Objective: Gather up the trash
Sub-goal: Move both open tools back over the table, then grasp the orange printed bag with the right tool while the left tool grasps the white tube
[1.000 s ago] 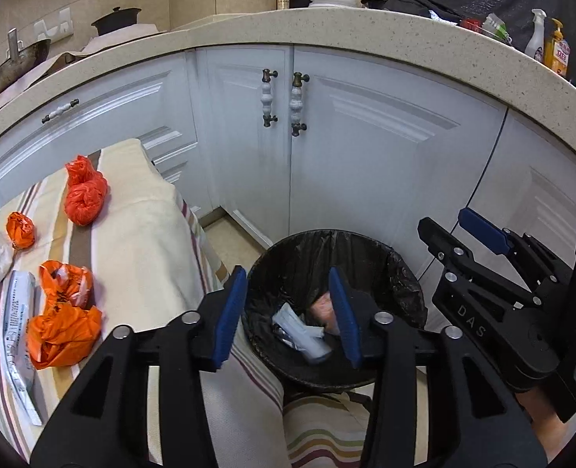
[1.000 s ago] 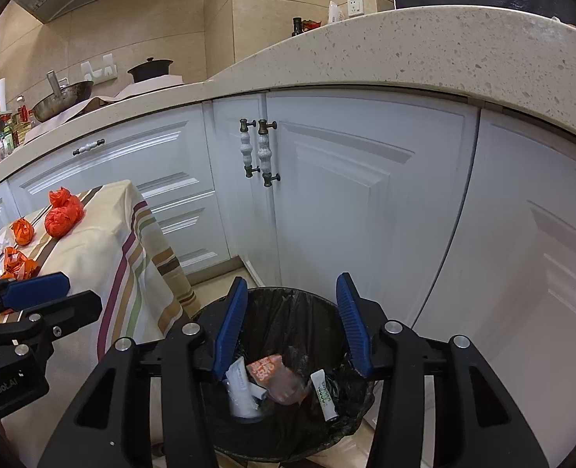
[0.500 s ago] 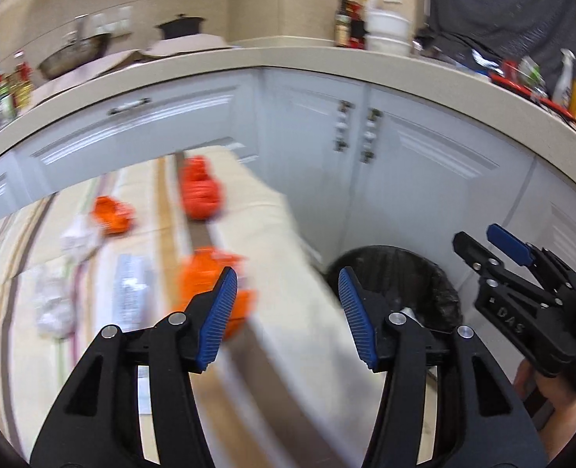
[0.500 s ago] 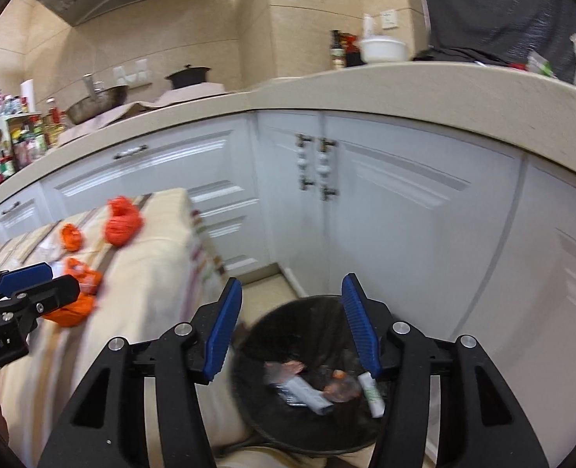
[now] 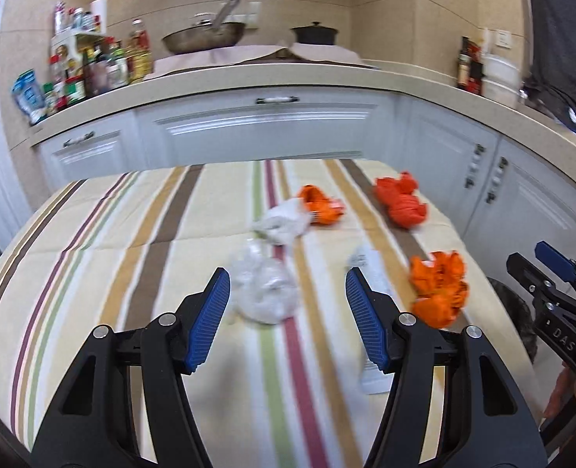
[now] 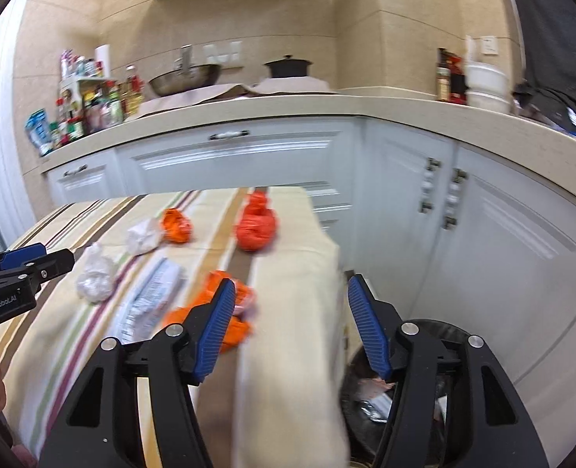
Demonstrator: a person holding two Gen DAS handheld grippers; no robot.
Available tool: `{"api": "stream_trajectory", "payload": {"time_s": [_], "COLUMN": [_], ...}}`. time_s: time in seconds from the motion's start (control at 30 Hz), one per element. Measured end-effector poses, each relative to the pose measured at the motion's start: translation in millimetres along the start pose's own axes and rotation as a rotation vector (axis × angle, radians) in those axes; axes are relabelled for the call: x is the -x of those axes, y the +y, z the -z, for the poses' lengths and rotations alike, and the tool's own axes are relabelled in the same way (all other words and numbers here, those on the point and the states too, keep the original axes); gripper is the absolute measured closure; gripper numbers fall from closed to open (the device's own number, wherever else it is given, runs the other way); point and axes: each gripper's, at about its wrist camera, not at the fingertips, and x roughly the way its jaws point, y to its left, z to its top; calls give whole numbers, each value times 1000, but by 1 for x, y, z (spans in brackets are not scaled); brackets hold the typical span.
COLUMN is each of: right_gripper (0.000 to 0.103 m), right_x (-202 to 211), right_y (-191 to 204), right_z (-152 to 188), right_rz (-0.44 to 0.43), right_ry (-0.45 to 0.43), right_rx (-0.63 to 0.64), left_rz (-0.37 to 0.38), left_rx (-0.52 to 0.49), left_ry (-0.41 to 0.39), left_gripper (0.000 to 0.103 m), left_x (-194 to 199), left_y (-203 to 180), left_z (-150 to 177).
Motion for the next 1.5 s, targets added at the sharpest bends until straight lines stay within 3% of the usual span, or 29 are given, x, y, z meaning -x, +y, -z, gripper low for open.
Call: {"api": "stream_trajectory", "payload": {"time_s": [0.13,0.37,0.7,0.8,1.0,1.03,1.5], "right_gripper": [40,39,39,47,65,74,76], "right_x": [-9,-25,-60,-64,-56,-52,-24], "right_y": [18,31,40,40,41,41,18], "right_z": [-5,-14,-9,-5,-3,-4,-4], "right_rz": [-4,-31,-47,-80,-90,-92,-45], "right_ry": [47,101,252,283,265,251,143], "right_rx": [51,16,-7,-13,2,3,-5], "left_rz": [-28,-48,-47,-33,-1,5,84], "left_rx": [30,76,118,117,99,96,28], "left_ry": [20,35,60,66,75,76,76], "left_gripper": [43,43,42,42,42,42,36], "left_x": [-3,-7,-15,-15,-16,-15,-8], "left_y": [23,50,70,66,53,50,2], "left_z": [5,11,14,16,18,18,17]}}
